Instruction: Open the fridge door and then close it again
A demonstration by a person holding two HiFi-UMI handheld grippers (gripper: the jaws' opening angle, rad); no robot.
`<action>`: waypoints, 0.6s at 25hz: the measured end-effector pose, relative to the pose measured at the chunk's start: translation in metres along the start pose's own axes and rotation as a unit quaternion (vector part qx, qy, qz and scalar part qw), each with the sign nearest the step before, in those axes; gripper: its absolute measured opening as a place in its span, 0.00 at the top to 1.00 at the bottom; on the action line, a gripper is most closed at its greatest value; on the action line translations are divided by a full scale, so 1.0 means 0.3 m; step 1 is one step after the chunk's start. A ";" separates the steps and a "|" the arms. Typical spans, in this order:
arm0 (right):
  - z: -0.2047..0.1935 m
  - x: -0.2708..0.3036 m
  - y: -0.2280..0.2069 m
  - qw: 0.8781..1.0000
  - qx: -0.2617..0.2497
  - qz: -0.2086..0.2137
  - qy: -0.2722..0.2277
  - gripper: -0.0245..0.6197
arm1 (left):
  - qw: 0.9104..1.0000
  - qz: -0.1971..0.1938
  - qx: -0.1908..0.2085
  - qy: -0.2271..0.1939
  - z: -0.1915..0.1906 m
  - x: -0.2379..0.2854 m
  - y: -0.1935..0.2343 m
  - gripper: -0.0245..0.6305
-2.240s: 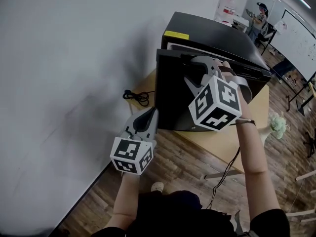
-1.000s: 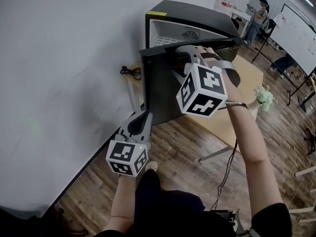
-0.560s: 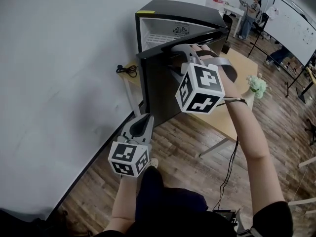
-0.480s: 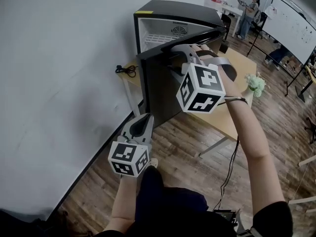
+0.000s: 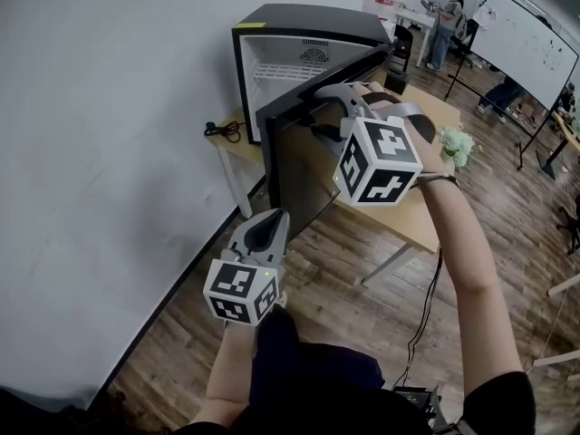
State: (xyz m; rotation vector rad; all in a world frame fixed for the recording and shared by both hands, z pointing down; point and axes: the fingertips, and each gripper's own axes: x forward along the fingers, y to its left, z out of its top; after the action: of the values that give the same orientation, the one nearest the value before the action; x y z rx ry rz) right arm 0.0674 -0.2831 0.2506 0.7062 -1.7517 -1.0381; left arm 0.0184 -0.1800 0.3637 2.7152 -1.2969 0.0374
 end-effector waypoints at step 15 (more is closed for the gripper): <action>-0.102 -0.186 0.062 1.000 -0.026 -0.002 -0.001 0.73 | 0.999 -0.043 0.006 -0.002 -0.006 0.015 -0.186 0.95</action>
State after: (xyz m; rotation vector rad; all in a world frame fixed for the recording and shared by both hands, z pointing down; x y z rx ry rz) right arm 0.1167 -0.2391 0.2488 0.6769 -1.7191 -1.0829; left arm 0.0646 -0.1487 0.3599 2.7786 -1.1836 0.0309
